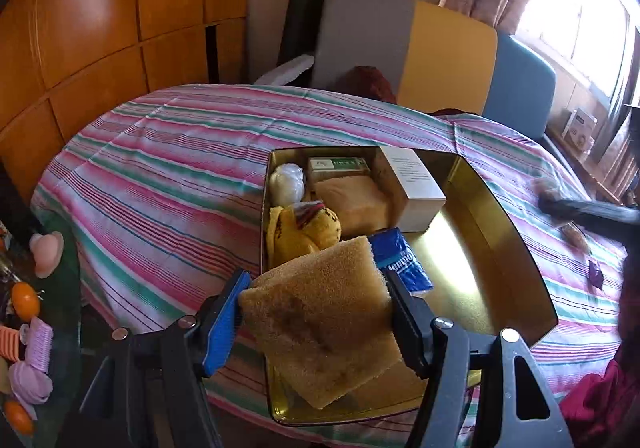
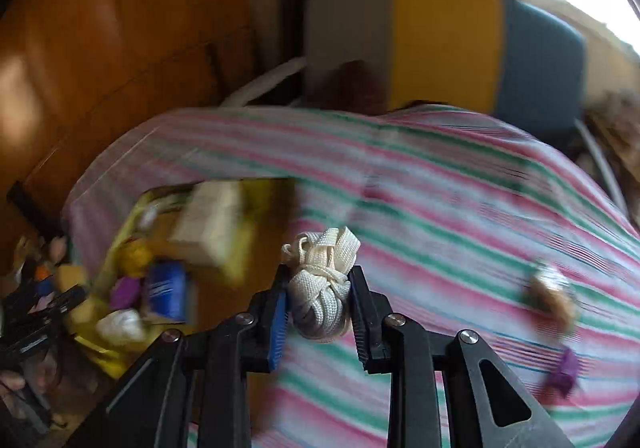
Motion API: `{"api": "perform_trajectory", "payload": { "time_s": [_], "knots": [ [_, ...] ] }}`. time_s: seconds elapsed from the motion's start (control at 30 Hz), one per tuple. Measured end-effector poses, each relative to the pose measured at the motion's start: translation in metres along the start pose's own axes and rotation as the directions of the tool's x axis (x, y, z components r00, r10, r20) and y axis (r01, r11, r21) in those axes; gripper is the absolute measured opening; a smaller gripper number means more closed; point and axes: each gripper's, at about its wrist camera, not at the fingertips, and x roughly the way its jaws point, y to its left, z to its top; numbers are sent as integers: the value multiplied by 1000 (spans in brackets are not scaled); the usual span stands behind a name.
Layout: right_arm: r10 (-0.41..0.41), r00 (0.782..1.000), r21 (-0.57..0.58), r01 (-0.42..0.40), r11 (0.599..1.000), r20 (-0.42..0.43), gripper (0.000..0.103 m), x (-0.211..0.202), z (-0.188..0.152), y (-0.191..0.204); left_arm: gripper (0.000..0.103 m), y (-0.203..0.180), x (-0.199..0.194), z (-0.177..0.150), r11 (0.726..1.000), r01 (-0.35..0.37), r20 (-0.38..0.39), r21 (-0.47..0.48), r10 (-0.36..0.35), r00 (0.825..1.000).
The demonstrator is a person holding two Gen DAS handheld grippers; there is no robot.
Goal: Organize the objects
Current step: 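Lower the sponge into the tray with the left tool while the right tool drops the cable there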
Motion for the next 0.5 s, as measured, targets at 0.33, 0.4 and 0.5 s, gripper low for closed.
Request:
{"api": "perform_trajectory", "payload": {
  "time_s": [0.33,0.4,0.5],
  "knots": [
    [7,979,-72,-23,997,-203,28,110,-17,90,84,-34,23,-27,958,252,-127,134,-235,964],
    [3,974,-70,-19,997,-226,29,119,-20,89,85,-33,29,-30,961,251,-147,118,-233,961],
    [33,971,-34,-42,999,-238,33,125,-21,77,85,-25,28,-27,968,237,-121,85,-226,967]
  ]
}}
